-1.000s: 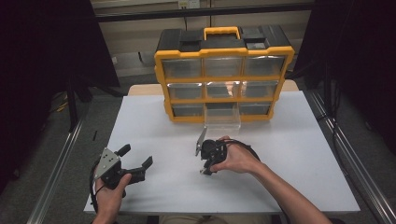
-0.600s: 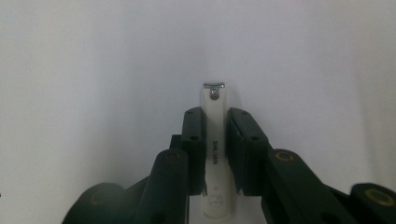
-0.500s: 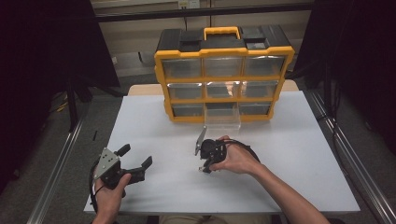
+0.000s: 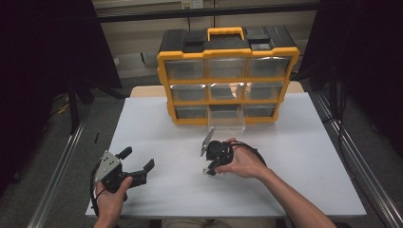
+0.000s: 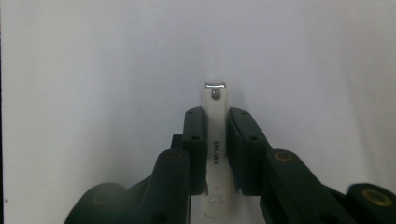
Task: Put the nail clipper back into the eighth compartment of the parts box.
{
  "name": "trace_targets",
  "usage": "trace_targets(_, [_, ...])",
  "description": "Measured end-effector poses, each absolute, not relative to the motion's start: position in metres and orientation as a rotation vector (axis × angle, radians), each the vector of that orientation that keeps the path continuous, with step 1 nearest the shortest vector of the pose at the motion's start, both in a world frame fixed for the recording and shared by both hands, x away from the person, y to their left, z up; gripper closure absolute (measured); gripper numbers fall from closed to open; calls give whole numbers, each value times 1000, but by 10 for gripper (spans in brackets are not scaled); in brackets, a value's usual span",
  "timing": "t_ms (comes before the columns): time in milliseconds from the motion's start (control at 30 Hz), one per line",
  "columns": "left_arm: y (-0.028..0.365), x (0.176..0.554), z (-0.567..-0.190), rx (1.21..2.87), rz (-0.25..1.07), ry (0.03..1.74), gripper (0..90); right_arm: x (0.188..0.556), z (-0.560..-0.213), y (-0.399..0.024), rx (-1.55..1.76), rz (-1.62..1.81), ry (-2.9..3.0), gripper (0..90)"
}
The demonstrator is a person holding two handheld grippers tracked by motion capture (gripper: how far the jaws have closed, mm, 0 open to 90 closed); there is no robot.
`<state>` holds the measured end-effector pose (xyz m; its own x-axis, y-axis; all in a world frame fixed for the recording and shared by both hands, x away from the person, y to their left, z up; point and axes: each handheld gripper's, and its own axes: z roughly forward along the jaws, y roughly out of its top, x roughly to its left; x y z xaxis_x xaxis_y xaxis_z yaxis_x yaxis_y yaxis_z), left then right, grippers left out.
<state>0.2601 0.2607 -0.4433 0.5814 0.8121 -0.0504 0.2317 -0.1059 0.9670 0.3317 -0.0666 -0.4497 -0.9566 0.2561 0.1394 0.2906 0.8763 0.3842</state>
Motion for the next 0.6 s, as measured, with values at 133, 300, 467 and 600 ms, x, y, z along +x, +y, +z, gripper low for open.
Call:
trace_targets(133, [261,260,-444,1649,623,887,49,332,-445,-74,-461,-675,-2952,775])
trace_targets(300, [261,260,-444,1650,625,887,49,331,-442,-81,-481,-741,-2938,776])
trace_targets(467, [260,261,-444,1646,616,891,49,330,-436,-85,-482,-850,-2929,776])
trace_targets(600, [260,261,-445,1649,616,887,49,330,-435,-89,-462,-941,-2917,775])
